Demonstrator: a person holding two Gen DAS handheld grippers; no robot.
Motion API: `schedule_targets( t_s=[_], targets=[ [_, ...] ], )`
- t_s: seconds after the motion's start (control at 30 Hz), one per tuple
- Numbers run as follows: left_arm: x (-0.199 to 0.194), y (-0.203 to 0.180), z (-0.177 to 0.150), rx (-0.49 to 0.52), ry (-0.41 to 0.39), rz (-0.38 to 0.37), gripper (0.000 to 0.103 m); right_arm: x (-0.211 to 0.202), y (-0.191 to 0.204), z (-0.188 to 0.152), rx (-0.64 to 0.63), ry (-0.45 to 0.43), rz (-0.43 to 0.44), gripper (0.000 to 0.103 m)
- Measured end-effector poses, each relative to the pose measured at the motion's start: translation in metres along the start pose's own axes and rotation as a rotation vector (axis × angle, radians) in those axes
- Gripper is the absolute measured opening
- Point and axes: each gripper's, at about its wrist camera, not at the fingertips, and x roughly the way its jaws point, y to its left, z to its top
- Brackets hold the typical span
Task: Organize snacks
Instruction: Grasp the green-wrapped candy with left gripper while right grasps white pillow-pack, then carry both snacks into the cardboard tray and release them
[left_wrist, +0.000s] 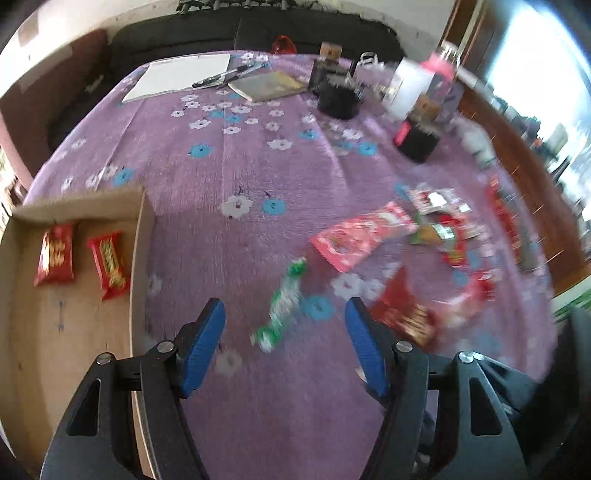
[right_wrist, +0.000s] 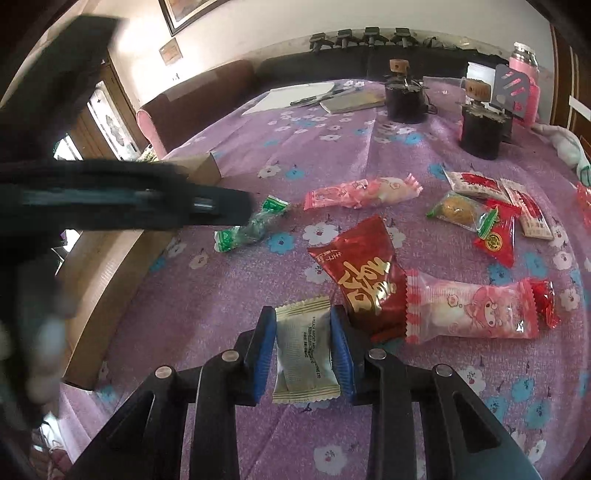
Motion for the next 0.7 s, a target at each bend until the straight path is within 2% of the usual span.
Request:
schedule_targets(
  t_s=[0.17,0.2,0.23,0.27,0.3,0.43,0.7],
  targets=[
    [0.024,0.005,0.002,-0.012,0.05,0.006,0.064,0.0,0.002,0.001,0.003,0.004,-0.004,0.031],
    [0.025,0.003,0.0,-0.001,0.047,0.015,0.058,0.0,0.002,0.001,0.005,0.005,-0.004,0.031],
    [0.025,0.001,-0.001,0.013,0.035,0.03,0.045,0.0,0.002,0.001,0.004,0.006,-0.006,0.031],
    [0.024,0.0,-0.002,0.026,0.03,0.038,0.037,0.001,0.002,0.001,0.002,0.007,-0.007,0.031],
    [0.023,-0.001,-0.003,0.037,0.024,0.047,0.019,0.001,0.002,0.001,0.001,0.007,-0.009,0.031],
    [0.018,-0.001,-0.008,0.028,-0.005,0.074,0.017,0.001,0.002,0.002,0.002,0.006,-0.009,0.031],
    [-0.034,0.01,-0.024,-0.034,-0.085,-0.047,0.017,-0.001,-0.001,0.002,0.023,-0.011,0.027,0.031]
  ],
)
